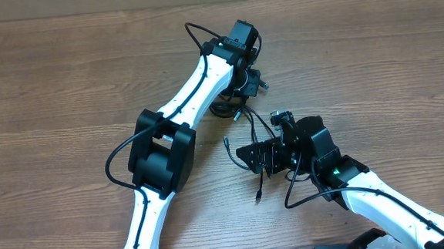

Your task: Untangle cables

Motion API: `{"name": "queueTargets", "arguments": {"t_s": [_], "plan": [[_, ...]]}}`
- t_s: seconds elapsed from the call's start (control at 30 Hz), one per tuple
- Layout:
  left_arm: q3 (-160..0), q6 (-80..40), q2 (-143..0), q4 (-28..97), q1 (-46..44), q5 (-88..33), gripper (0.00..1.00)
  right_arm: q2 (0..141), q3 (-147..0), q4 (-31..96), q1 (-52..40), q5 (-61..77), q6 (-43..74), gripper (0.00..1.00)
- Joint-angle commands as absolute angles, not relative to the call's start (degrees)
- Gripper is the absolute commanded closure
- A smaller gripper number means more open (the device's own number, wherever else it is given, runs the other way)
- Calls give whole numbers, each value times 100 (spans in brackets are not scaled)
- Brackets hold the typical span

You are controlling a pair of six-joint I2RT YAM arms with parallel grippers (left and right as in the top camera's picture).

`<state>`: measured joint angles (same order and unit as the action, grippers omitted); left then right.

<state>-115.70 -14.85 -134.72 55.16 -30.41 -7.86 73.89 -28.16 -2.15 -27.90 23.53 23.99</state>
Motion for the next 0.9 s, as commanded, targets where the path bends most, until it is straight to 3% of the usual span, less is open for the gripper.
{"name": "queueTargets", "arguments": {"t_s": [0.0,0.23,0.43,0.7,0.87], "plan": [[-11507,-1236,-13472,5487,-3096,-329,87,7402,-2810,-268,-2812,2318,2416,0],[-11246,-1219,-13472,5365,-3094,-154,76,7402,-2810,-268,-2812,2316,2416,0],[-11168,-1214,-13472,5234,-3094,36,56,7402,-2810,-268,-2812,2318,2416,0],[-11168,-642,-13472,4978,-3094,21,53,7402,-2810,-268,-2812,2314,2414,0],[-11168,-572,-13472,4947,-3087,-760,49,7402,-2810,-268,-2812,2294,2414,0]]}}
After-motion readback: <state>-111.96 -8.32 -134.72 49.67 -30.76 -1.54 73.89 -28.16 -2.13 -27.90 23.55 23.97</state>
